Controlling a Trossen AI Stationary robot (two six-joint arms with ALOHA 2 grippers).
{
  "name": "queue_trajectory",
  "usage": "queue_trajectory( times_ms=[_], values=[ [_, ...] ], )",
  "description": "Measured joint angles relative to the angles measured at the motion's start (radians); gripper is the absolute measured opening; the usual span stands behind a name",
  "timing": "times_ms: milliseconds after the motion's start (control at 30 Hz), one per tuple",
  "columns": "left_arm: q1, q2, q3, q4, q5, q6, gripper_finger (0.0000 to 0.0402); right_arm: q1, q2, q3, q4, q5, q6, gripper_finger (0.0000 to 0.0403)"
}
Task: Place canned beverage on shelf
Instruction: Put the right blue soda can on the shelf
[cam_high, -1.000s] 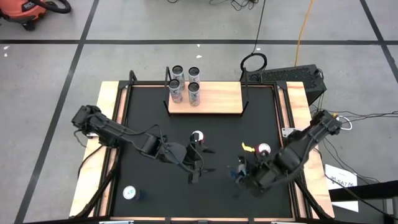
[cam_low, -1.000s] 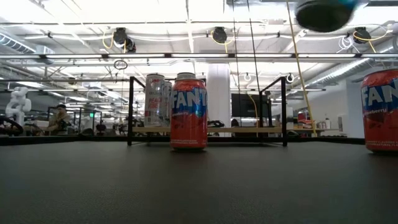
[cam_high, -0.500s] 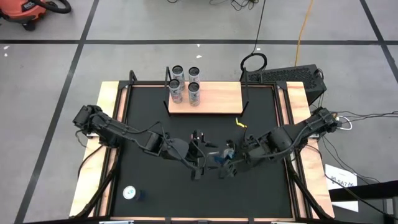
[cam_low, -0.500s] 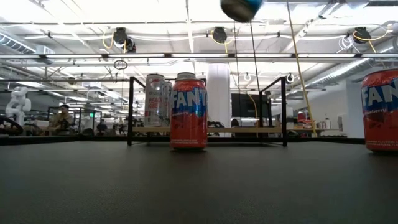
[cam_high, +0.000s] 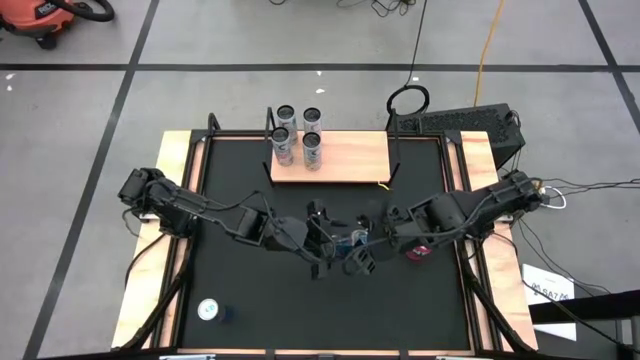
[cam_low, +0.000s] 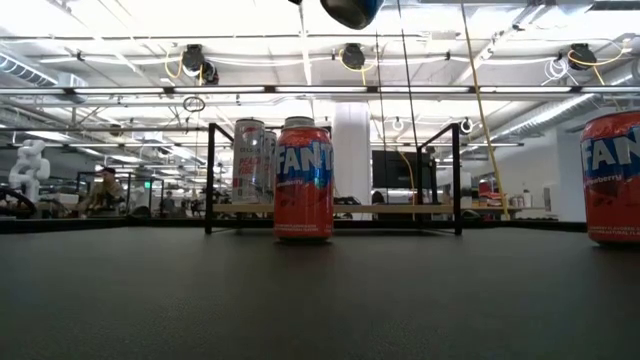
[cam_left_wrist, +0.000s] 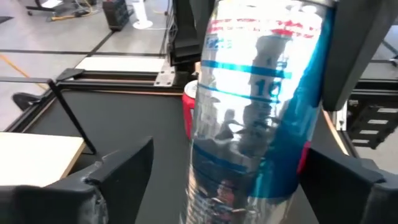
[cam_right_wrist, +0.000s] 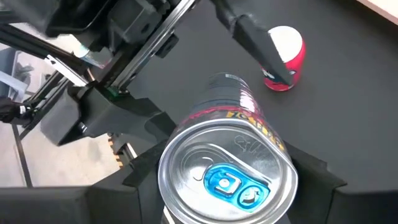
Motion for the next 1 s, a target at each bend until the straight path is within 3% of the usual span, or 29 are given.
queue_trajectory(
  times_ms=[400, 567, 767, 1000],
  values=[
    [0.01, -0.001, 0.0, -0.014, 0.004, 0.001, 0.0218, -0.046, -0.009, -0.001, 0.017, -0.063, -0.151, 0.0247],
    [0.014, -0.002, 0.0, 0.01, 0.038, -0.001, 0.0213, -0.05, -0.04, -0.001, 0.037, -0.009, -0.354, 0.0286],
    [0.027, -0.014, -0.002, 0.084, 0.068, -0.001, 0.0214, -0.04, -0.121, 0.001, 0.094, 0.059, -0.439, 0.0319],
    [0.067, -0.038, -0.001, 0.211, 0.079, -0.001, 0.0215, 0.027, -0.166, 0.001, 0.095, 0.316, -0.507, 0.0322]
  ],
)
